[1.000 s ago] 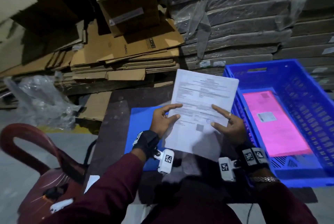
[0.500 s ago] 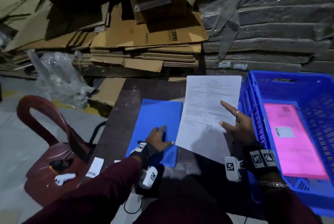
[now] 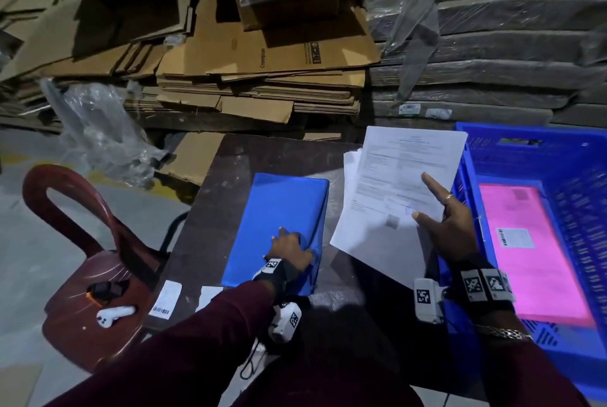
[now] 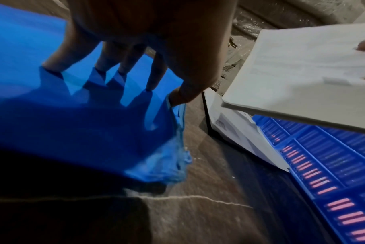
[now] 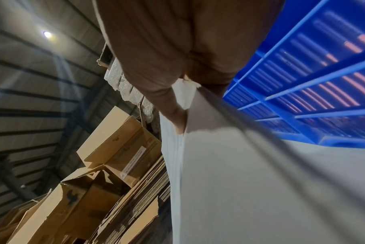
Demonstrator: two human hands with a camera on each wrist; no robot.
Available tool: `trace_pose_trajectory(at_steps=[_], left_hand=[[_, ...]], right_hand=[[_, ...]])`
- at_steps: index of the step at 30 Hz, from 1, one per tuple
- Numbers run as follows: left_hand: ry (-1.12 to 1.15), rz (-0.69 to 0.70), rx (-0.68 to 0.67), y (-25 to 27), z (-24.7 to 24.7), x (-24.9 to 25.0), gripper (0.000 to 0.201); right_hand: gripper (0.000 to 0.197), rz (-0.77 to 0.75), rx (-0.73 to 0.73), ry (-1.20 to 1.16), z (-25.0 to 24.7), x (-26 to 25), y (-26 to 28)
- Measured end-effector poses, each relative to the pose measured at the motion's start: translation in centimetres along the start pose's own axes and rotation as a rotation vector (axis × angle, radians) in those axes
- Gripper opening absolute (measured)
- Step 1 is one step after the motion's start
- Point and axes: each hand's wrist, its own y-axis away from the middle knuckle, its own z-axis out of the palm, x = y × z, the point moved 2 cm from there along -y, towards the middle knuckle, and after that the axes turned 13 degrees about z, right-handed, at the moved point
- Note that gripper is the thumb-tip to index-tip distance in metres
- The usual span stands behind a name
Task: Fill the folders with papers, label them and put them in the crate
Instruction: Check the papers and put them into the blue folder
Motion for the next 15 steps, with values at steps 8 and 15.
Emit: trace_pose_trajectory(at_steps=[8, 15], left_hand=[[0.195, 0.088, 0.154, 0.7, -0.3, -2.2, 0.01], [0.388, 0.14, 0.241, 2.0, -0.2, -2.8, 0.022]], right_hand=[[0.071, 0.004, 0.156, 0.072, 3.2, 2.1, 0.0], [0.071, 0.145, -0.001, -0.059, 6.8, 4.4, 0.2]])
